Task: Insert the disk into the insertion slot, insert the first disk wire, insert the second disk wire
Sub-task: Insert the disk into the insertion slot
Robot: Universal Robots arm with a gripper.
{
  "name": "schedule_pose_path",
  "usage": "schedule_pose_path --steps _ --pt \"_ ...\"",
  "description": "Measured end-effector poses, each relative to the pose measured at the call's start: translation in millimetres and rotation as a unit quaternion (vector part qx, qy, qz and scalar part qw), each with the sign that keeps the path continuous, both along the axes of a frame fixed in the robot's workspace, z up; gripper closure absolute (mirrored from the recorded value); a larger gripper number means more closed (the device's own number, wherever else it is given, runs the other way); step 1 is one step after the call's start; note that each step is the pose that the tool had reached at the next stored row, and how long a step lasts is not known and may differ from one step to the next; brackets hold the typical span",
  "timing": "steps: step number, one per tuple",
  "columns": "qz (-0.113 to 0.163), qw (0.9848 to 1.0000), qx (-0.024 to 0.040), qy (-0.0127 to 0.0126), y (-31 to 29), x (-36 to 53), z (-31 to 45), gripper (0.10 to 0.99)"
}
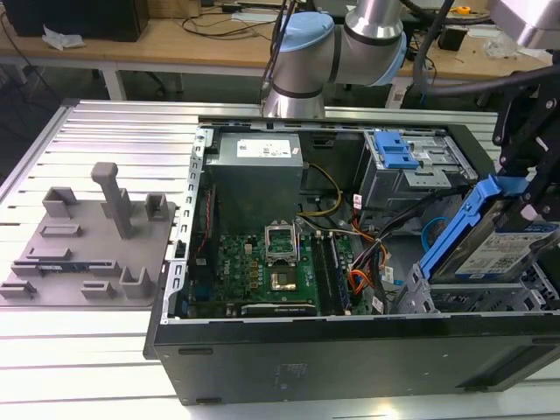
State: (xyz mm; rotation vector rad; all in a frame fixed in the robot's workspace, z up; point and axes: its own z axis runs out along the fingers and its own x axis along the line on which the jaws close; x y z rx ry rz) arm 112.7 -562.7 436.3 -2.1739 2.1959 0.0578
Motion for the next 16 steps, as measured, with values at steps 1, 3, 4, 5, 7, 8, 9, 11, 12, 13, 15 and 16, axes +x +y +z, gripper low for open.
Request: schedule_pose_path --steps 1,3,4,5,7,8,9,11,12,13,15,16 --pt "0.000 1.0000 0.0000 0.0002 0.0 0.0 -1.3 0.722" --pt "0.000 1.0000 0.0001 0.0007 -0.1 0.0 -5.9 0.722" --pt "0.000 1.0000 0.0000 0.0009 0.0 0.0 -8.4 0.722" --pt "0.000 1.0000 0.0000 0.0010 0.0 0.0 -11.6 0.722" --pt "0.000 1.0000 0.0000 0.0011 0.0 0.0 -15.9 0.722" --pt "0.000 1.0000 0.0000 0.0011 0.0 0.0 -18.8 0.722" --pt "0.000 1.0000 -0.0002 0.0011 0.0 0.0 -20.2 0.722" --pt "0.000 1.0000 -0.0011 0.0011 0.0 0.0 -23.1 0.710" --pt "0.000 1.0000 -0.0016 0.0011 0.0 0.0 -23.6 0.651" --pt "0.000 1.0000 -0.0026 0.0011 0.0 0.0 -24.0 0.651" --pt "0.000 1.0000 -0.0028 0.0011 0.0 0.0 -24.0 0.529" --pt "0.000 1.0000 -0.0028 0.0011 0.0 0.0 -24.0 0.463"
